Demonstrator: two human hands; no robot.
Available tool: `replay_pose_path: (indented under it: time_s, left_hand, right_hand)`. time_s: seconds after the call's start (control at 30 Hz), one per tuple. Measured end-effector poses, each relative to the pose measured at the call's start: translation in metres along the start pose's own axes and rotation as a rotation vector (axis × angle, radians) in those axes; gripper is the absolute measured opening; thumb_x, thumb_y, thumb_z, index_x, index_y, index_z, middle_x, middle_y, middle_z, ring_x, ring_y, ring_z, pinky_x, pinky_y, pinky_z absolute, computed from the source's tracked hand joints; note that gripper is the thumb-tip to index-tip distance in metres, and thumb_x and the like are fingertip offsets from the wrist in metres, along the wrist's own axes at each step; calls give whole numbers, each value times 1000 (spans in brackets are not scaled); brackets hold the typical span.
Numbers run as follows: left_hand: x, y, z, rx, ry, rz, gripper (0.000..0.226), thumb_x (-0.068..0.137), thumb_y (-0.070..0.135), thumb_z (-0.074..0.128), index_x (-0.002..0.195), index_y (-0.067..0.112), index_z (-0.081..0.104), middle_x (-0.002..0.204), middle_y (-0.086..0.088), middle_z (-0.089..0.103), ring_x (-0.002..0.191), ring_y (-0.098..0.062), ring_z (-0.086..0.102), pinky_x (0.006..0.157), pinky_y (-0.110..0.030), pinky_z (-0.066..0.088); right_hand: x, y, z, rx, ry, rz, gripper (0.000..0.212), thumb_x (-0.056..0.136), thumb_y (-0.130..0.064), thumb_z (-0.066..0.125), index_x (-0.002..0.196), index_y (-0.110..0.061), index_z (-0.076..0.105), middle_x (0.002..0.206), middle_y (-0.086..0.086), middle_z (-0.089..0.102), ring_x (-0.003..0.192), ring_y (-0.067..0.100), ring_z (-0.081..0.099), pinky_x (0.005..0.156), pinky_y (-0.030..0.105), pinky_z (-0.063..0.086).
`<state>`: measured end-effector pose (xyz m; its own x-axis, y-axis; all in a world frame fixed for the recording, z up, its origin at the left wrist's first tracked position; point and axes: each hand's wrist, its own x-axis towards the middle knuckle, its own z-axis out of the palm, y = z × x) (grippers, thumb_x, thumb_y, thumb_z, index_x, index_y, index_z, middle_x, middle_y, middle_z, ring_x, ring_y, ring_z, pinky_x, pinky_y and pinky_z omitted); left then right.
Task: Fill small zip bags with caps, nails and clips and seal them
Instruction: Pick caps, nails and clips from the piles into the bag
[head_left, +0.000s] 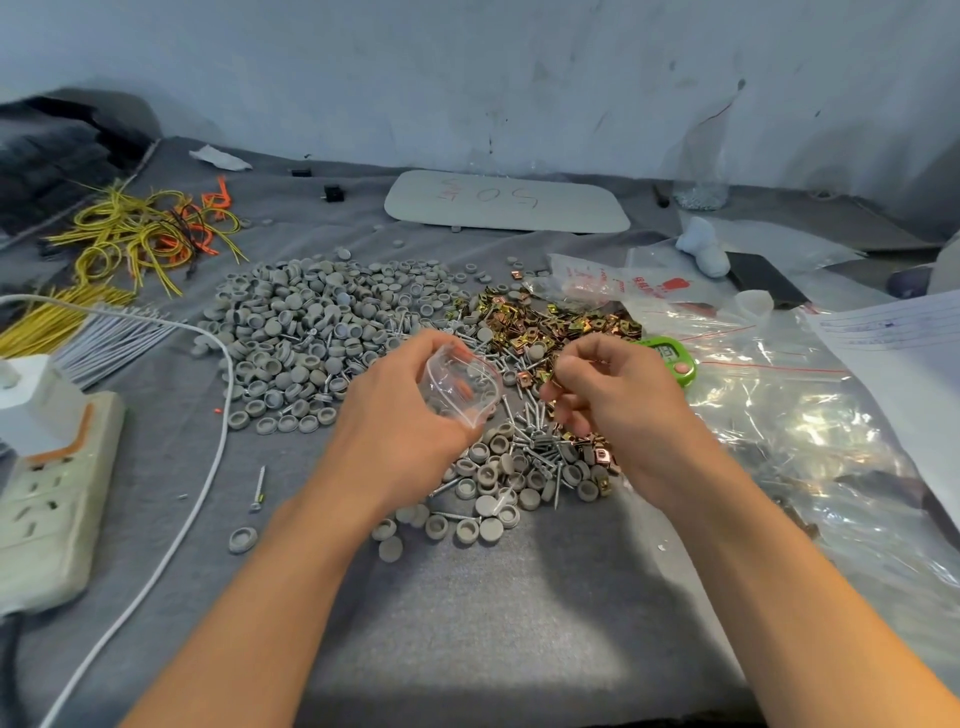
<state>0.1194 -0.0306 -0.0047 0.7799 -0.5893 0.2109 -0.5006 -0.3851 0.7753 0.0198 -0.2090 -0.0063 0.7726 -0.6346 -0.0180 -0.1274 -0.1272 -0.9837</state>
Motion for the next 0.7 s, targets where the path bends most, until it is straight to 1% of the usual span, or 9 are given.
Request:
replay_pose_path:
  time_s: [0.07,0.1,0.17,0.23,0.37,0.43,0.5,0.6,0.7]
  left_hand:
    - [-1,0,-1,18,2,0,46,74,27,86,108,44,61,87,18,71,58,4,60,48,-12,40]
    - [-1,0,0,29,1,1,45,74,28,85,108,45,60,86,19,71,60,4,61,49,-12,39]
    - [-3,1,1,53,-1,9,43,73,32,82,106,46,59,84,21,69,61,4,61,50,-14,38]
    - [-3,2,2,85,1,19,41,72,36,79,106,47,58,82,21,68,62,6,59,49,-13,34]
    - [-3,2,3,99,7,25,41,73,38,78,107,47,58,83,19,68,69,7,60,51,-17,36]
    - [-2,2,4,101,12,28,41,73,37,79,107,47,58,82,19,68,72,8,60,52,-17,36]
    - [-2,2,4,93,10,30,41,73,36,79,107,47,58,82,20,68,70,7,60,52,-19,37]
    - [-2,1,4,87,16,37,40,73,36,78,106,46,58,81,20,68,67,5,61,51,-18,37]
    - [-3,1,4,102,23,40,40,74,33,79,106,46,58,83,22,67,72,2,62,54,-22,41]
  right_hand:
    - [-3,-4,-2,323,-137,80,18,101,1,58,90,-7,69,77,11,73,62,18,65,52,22,53]
    - [-3,-5,-4,413,-191,107,20,99,4,58,89,-5,73,82,15,74,66,18,69,56,22,56]
    - [-3,-4,-8,493,-261,124,27,94,9,59,84,-6,80,91,17,76,75,20,73,65,24,60]
    - [-2,-4,-8,514,-280,124,30,87,13,61,81,-7,83,93,17,77,80,21,75,70,25,61]
    - [-3,-3,-6,519,-309,114,28,71,11,67,84,-8,83,95,19,77,78,22,75,69,25,61]
    - [-3,-3,-7,527,-306,128,30,77,15,65,85,-7,83,94,20,77,76,22,75,67,25,61]
    - [-2,-3,-6,536,-287,150,31,85,16,61,87,-7,83,92,20,76,74,22,74,64,24,61]
    - [-2,-4,-4,543,-235,170,25,89,15,60,94,-1,79,88,18,76,69,21,73,61,23,60]
    - [-3,-6,-1,525,-203,158,20,91,12,62,99,0,76,85,17,76,68,20,73,61,22,60]
